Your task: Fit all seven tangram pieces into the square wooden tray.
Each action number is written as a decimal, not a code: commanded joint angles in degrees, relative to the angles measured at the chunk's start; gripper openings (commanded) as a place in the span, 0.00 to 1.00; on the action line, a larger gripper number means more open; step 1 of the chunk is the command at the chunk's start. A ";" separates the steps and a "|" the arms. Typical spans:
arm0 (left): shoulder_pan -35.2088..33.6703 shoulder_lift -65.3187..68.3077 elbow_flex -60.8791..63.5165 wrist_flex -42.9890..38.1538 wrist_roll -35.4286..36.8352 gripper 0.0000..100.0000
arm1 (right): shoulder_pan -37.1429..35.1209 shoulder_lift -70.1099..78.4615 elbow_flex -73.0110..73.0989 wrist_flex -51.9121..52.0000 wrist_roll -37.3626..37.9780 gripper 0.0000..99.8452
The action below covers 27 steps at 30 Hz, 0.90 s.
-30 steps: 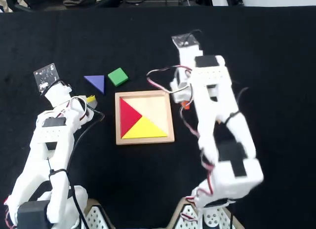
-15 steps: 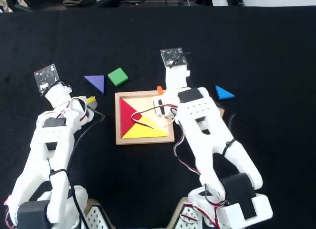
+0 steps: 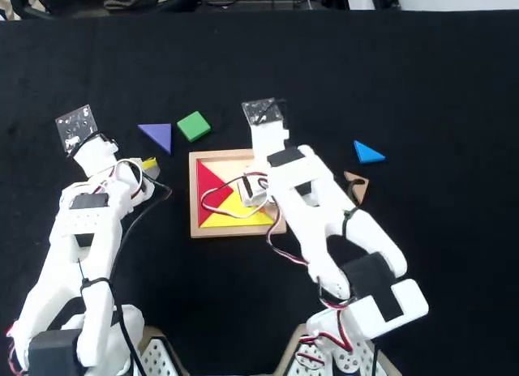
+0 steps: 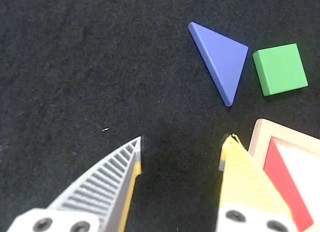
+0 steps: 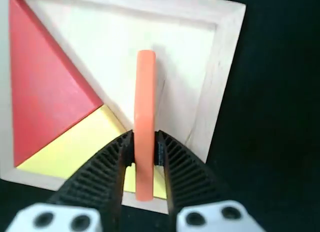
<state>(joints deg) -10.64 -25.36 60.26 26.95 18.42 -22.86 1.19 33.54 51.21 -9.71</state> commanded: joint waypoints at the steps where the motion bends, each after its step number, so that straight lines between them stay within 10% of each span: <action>1: 0.66 -0.26 -0.40 -0.79 0.26 0.26 | -0.79 -0.22 -3.21 -0.88 -0.35 0.02; 9: 0.66 -0.26 -0.40 -0.79 0.26 0.26 | -1.05 -0.22 -2.95 0.35 1.23 0.24; 27: 0.66 -0.26 -0.40 -0.79 0.26 0.26 | 1.23 -7.78 -1.27 0.79 7.47 0.22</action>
<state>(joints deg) -10.64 -25.36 60.26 26.95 18.42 -23.21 -3.65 33.45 51.74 -3.91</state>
